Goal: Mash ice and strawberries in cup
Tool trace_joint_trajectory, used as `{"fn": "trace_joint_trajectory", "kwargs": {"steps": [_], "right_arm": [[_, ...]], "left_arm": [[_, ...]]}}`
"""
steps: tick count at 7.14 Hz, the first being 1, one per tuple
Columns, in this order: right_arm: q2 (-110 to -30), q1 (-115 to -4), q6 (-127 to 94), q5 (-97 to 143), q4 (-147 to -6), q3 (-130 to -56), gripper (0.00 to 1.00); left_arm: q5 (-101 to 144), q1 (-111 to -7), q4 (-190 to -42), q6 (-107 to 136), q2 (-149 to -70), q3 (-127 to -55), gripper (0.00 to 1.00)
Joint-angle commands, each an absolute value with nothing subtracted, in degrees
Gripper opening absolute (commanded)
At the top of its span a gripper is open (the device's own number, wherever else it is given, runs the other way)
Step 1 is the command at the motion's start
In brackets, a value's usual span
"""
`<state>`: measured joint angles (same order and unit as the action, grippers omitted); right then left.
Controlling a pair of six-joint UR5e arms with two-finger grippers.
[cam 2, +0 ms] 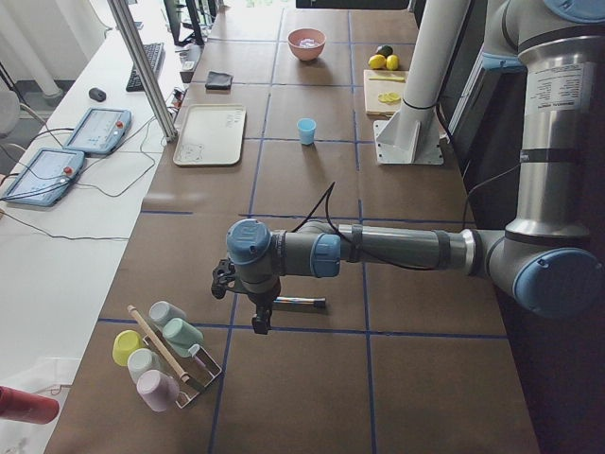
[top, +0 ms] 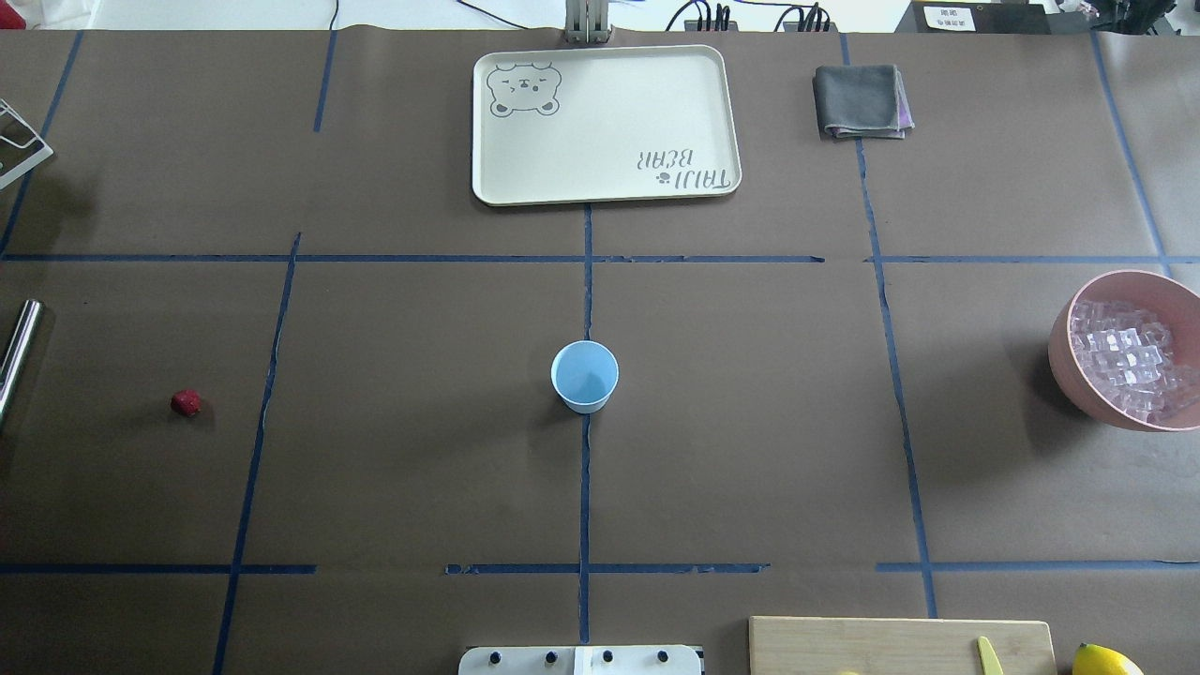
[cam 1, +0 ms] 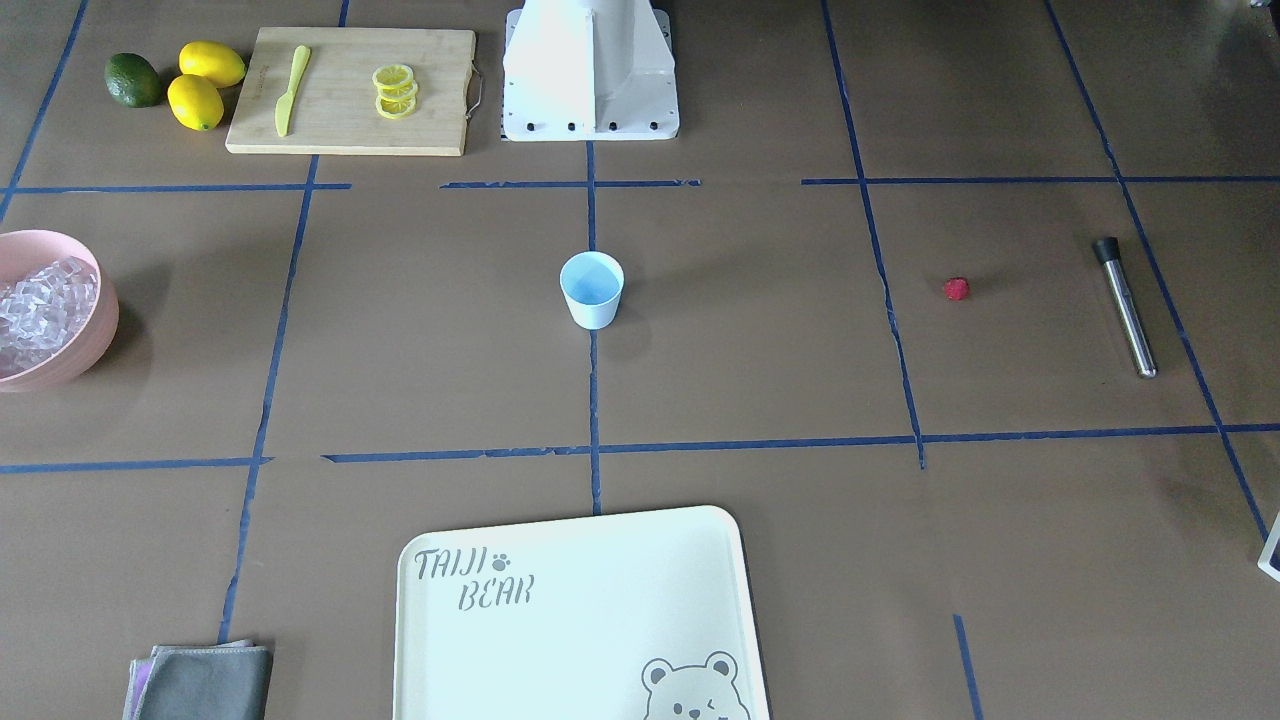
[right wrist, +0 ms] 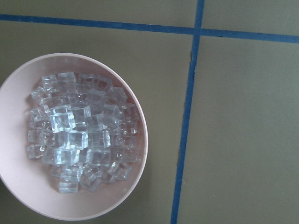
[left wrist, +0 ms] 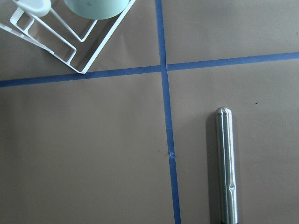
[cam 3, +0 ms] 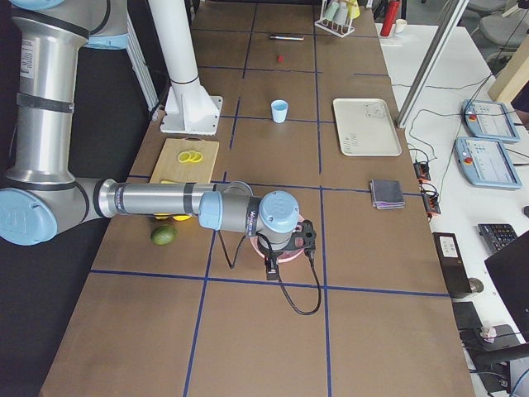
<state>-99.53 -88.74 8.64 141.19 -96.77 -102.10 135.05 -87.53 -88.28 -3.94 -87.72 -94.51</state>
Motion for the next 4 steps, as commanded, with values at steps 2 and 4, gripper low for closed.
{"fn": "trace_joint_trajectory", "kwargs": {"steps": [2, 4], "right_arm": [[-99.4, -78.9, -18.8, 142.1, -80.4, -102.4, 0.99], [-99.9, -70.1, -40.9, 138.2, -67.5, -101.9, 0.98]], "left_arm": [[135.2, -87.5, -88.7, -4.0, -87.5, -94.7, 1.0], [135.2, -87.5, -88.7, -4.0, -87.5, -94.7, 1.0]]}}
